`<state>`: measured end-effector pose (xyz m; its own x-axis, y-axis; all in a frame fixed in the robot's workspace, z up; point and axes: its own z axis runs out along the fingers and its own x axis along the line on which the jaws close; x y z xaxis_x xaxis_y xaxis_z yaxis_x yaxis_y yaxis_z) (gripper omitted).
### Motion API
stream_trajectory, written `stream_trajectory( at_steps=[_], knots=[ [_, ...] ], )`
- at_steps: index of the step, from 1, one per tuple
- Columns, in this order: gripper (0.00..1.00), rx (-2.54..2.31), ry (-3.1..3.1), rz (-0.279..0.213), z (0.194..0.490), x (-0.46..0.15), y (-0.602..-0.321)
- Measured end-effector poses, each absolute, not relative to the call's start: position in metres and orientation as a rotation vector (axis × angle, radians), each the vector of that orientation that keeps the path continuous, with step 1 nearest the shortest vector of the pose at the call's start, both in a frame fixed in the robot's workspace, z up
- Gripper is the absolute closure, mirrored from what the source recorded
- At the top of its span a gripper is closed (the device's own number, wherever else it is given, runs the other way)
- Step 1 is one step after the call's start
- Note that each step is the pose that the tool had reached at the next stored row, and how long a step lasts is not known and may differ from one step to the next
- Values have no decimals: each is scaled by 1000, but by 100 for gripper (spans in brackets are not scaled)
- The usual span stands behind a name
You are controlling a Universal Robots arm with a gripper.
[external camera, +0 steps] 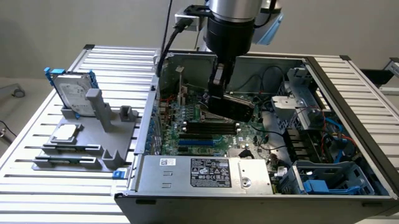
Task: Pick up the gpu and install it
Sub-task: 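Insert the gpu into the slot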
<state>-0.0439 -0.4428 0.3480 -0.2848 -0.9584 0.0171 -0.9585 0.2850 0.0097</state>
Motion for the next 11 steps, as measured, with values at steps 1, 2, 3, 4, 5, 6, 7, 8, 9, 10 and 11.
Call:
stream_trajectory(
  at_steps=[1, 2, 3, 4, 5, 6, 7, 8, 9, 10, 11],
  knots=[
    [74, 1890, -2486, 3, 347, -44, -443],
    [74, 1913, -2470, 2, 346, -44, -443],
    [74, 1935, -2454, 1, 345, -44, -443],
    [74, 1959, -2436, 0, 344, -44, -443],
    [74, 1981, -2419, -1, 343, -44, -443],
    [74, 2004, -2402, -2, 342, -44, -443],
    [74, 2026, -2385, -3, 341, -44, -443],
    [74, 2048, -2367, -4, 340, -44, -443],
    [74, 2070, -2349, -5, 339, -44, -443],
    [74, 2092, -2331, -6, 338, -44, -443],
    [74, 2113, -2312, -7, 336, -44, -443]
  ],
)
